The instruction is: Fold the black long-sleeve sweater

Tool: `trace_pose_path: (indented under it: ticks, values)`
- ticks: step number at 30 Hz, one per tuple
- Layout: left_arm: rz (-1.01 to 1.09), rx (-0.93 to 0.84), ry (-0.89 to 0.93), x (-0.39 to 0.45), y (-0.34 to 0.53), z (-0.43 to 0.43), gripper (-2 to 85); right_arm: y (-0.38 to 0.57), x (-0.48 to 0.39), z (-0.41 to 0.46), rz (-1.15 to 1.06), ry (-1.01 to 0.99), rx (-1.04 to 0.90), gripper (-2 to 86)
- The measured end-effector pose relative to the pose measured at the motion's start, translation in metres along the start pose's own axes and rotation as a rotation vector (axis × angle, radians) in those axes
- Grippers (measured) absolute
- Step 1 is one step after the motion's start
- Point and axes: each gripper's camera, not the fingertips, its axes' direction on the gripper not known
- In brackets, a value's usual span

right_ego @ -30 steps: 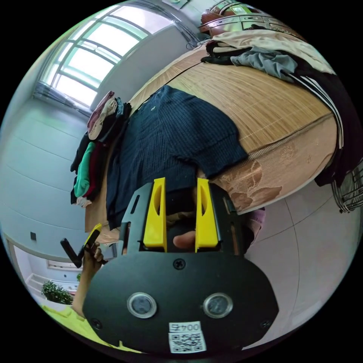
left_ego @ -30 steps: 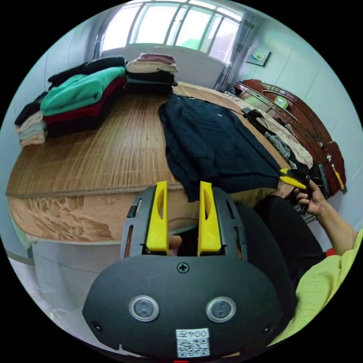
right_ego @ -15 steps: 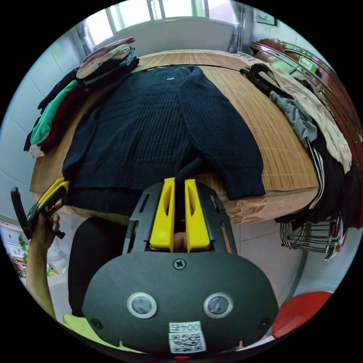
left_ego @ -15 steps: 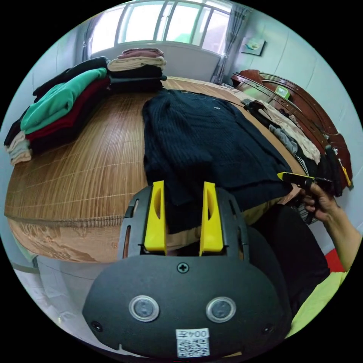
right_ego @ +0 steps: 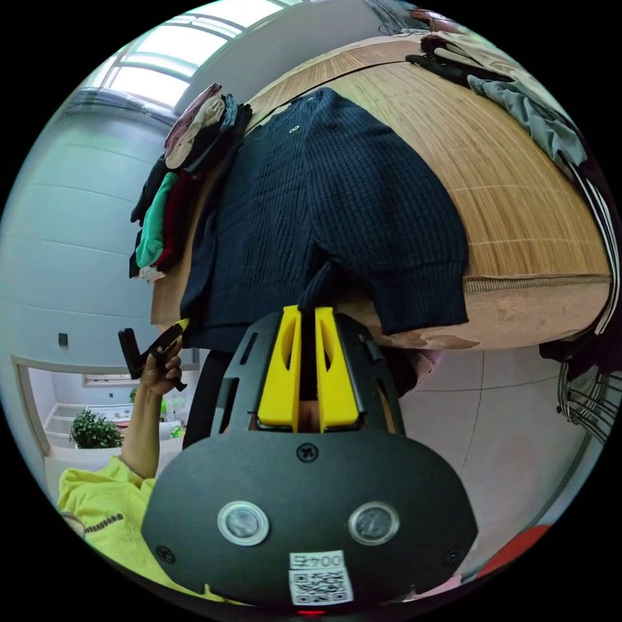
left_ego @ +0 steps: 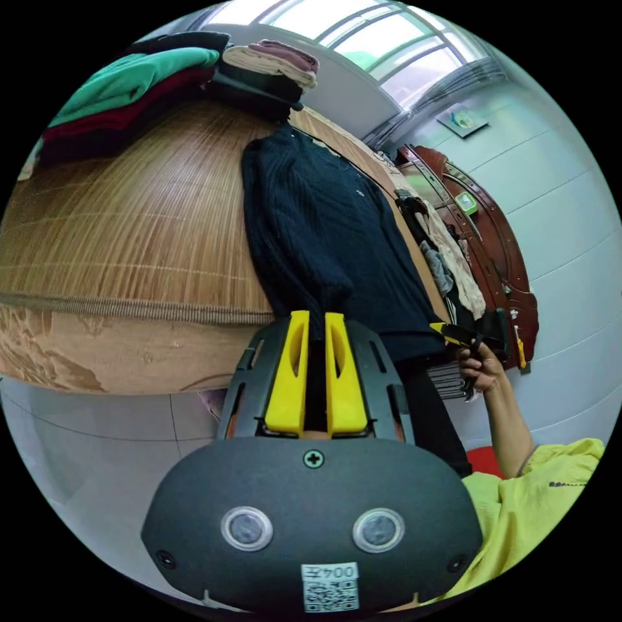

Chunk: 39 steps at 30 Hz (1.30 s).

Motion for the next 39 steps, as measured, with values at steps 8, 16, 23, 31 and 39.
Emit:
trace_pose_path:
  ticks: [8, 16, 23, 31, 39]
  values:
    - [0.006, -0.05, 0.054, -0.006, 0.046, -0.004, 7.1, 0.037, 0.008, -0.011, 0.049, -0.045, -0.032, 8.0]
    - [0.174, 0.147, -0.136, 0.034, 0.091, -0.025, 15.7, 0.089, -0.066, -0.038, -0.145, 0.141, 0.191, 12.3]
    - [0.405, 0.02, -0.381, 0.135, 0.1, 0.087, 18.3, 0.094, -0.159, 0.019, -0.43, 0.508, 0.197, 7.4]
    - [0.334, -0.038, -0.464, 0.155, 0.104, 0.132, 5.5, 0.083, -0.17, 0.063, -0.464, 0.57, 0.006, 5.3]
    - [0.417, 0.109, -0.637, 0.214, 0.044, 0.046, 2.4, 0.079, -0.164, 0.053, -0.443, 0.475, -0.003, 5.2]
